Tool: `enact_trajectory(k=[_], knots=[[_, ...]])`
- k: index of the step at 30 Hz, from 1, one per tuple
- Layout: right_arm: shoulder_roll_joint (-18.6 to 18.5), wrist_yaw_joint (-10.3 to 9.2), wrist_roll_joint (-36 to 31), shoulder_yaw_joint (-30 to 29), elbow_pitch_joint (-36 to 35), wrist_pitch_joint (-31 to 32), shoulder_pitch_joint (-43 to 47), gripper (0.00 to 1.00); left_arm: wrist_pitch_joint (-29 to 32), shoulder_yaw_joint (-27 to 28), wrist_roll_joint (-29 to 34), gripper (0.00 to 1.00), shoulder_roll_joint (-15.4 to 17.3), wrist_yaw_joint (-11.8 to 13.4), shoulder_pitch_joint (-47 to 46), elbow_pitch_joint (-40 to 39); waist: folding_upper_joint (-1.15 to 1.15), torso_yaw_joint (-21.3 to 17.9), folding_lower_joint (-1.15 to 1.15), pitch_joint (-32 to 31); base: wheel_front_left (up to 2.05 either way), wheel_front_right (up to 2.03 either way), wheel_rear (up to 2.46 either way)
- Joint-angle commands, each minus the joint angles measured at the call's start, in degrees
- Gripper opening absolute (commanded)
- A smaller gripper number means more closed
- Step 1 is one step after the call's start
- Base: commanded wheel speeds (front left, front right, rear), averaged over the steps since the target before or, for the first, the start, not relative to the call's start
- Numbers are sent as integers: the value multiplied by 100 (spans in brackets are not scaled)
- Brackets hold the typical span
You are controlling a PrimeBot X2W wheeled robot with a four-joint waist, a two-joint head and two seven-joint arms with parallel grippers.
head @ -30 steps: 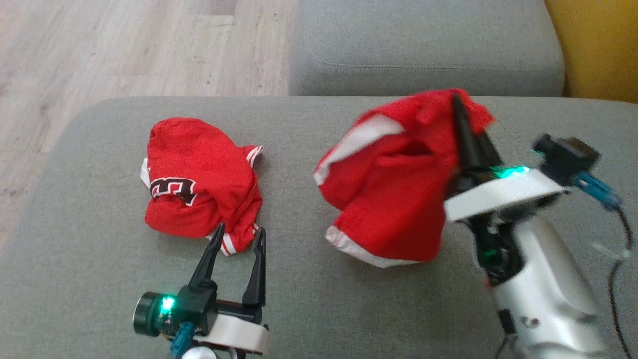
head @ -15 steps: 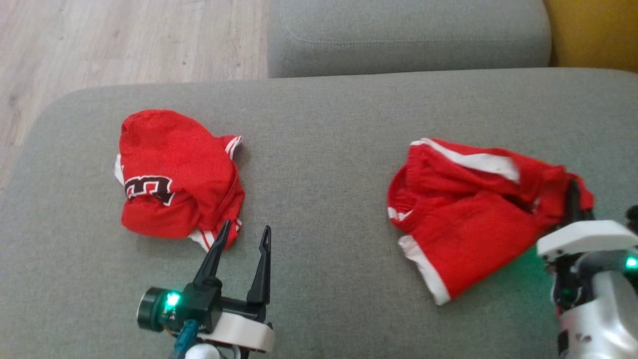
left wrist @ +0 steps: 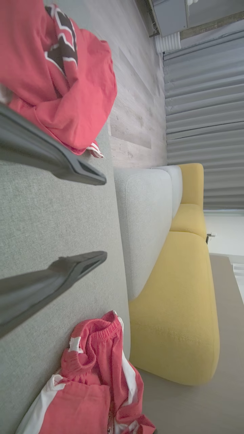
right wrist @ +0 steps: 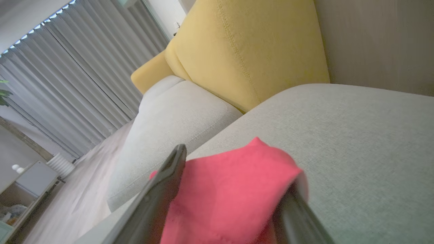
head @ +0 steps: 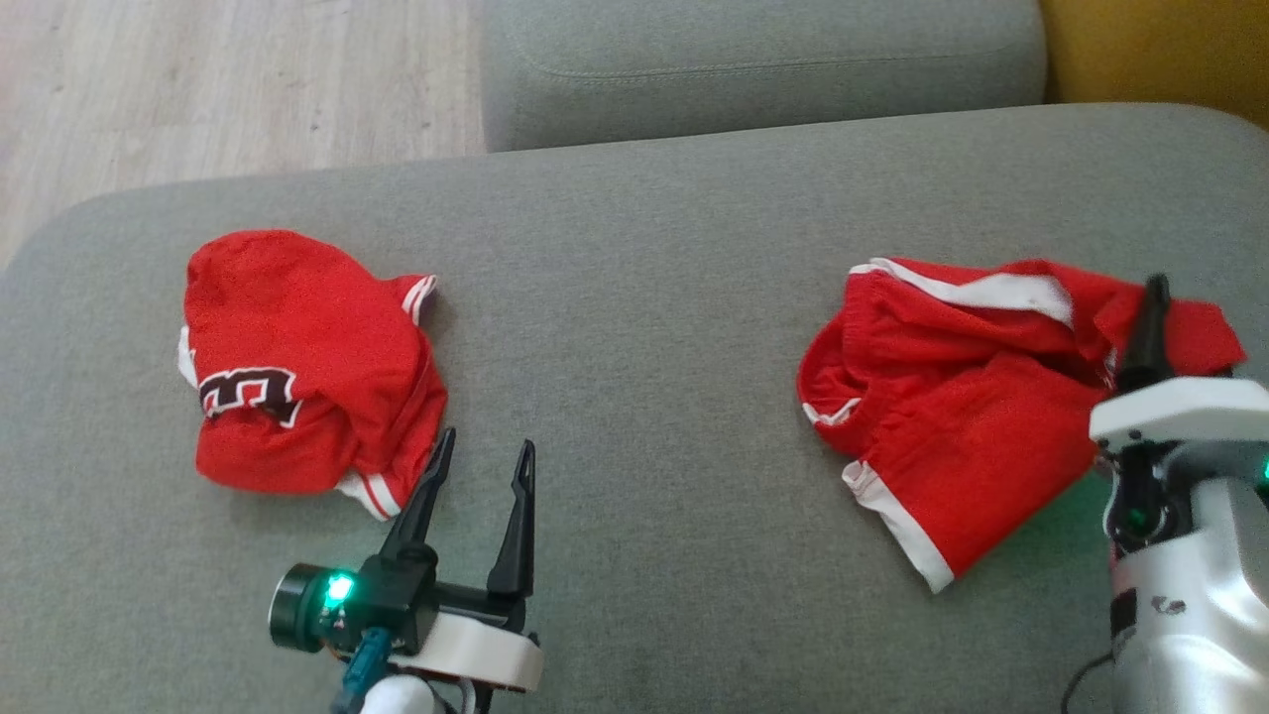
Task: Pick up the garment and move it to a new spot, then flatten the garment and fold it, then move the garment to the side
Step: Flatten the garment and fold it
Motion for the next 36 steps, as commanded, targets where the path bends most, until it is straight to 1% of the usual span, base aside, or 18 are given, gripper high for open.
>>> enact_trajectory(k=[1,7,11,13,16,19,22,24,27,30,33,34,36], knots=[[-22,44,67,239,-271,-58,-277,100,-56,228,58,100,-24,-20,-298,-158,0,-41,-1,-12,0,0,0],[-22,44,521,1081,-1086,106,-30,100,-56,264,69,100,-72,-39,-298,-143,0,-95,-1,-113,0,0,0],[-22,44,870,1734,-1576,147,355,100,-56,296,70,100,-102,-49,-269,-142,0,-70,-1,-182,0,0,0],[-22,44,877,2102,-1728,95,586,100,-56,314,75,100,-108,-60,-252,-146,0,-50,-1,-197,0,0,0],[-22,44,753,2446,-1692,10,940,100,-56,323,96,100,-116,-82,-237,-154,0,-2,-1,-192,0,0,0],[-22,44,542,2602,-1463,-67,1201,100,-56,336,117,100,-119,-98,-241,-159,0,41,-1,-171,0,0,0],[-22,44,555,2816,-1307,-113,1346,100,-56,363,135,100,-110,-106,-239,-168,0,57,-1,-155,0,0,0],[-22,44,277,2884,-1224,-171,1382,100,-56,386,143,100,-102,-105,-231,-173,0,46,-1,-149,0,0,0],[-22,44,-251,2779,-1144,-238,1418,100,-56,404,158,100,-99,-108,-226,-164,0,30,-1,-155,0,0,0],[-22,44,-432,2664,-1108,-214,1467,100,-56,411,165,100,-103,-110,-222,-162,0,16,-1,-165,0,0,0],[-22,44,-769,2388,-1106,-229,1542,100,-56,427,171,100,-113,-102,-218,-171,0,-22,-1,-169,0,0,0],[-22,44,-910,2165,-1123,-218,1604,100,-56,431,177,100,-122,-99,-214,-177,0,-54,-1,-173,0,0,0],[-22,44,-946,2062,-1136,-199,1643,100,-56,433,180,100,-125,-98,-210,-180,0,-73,-1,-178,0,0,0]])
